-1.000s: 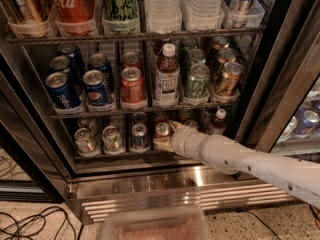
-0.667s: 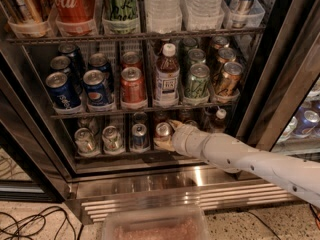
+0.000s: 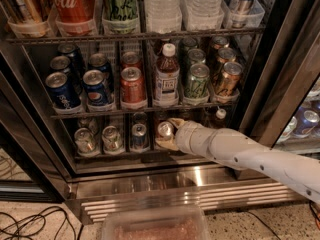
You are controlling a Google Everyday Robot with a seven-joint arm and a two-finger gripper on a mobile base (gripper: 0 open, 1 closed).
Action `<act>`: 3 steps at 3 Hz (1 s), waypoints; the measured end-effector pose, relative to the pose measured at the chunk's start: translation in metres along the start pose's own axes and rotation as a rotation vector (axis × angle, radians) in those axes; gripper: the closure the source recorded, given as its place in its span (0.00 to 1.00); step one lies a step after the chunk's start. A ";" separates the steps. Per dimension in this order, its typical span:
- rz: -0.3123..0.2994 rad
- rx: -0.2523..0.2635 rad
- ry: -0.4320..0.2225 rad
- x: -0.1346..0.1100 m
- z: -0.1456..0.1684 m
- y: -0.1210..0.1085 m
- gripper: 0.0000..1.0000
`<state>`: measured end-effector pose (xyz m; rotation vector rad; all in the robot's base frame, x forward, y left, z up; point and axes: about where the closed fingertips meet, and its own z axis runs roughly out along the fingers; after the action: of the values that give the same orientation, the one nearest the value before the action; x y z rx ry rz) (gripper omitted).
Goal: Pick coke can from bottom shelf of fridge
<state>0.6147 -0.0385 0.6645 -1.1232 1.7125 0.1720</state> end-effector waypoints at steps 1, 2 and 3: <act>-0.014 -0.027 0.007 -0.007 -0.015 0.002 1.00; -0.025 -0.065 0.006 -0.014 -0.031 0.007 1.00; -0.026 -0.110 -0.008 -0.021 -0.048 0.015 1.00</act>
Offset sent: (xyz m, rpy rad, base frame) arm -0.0438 -0.0118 0.0373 -0.0277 0.0517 0.1040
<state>0.5715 -0.0456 0.6978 -1.2228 1.6971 0.2567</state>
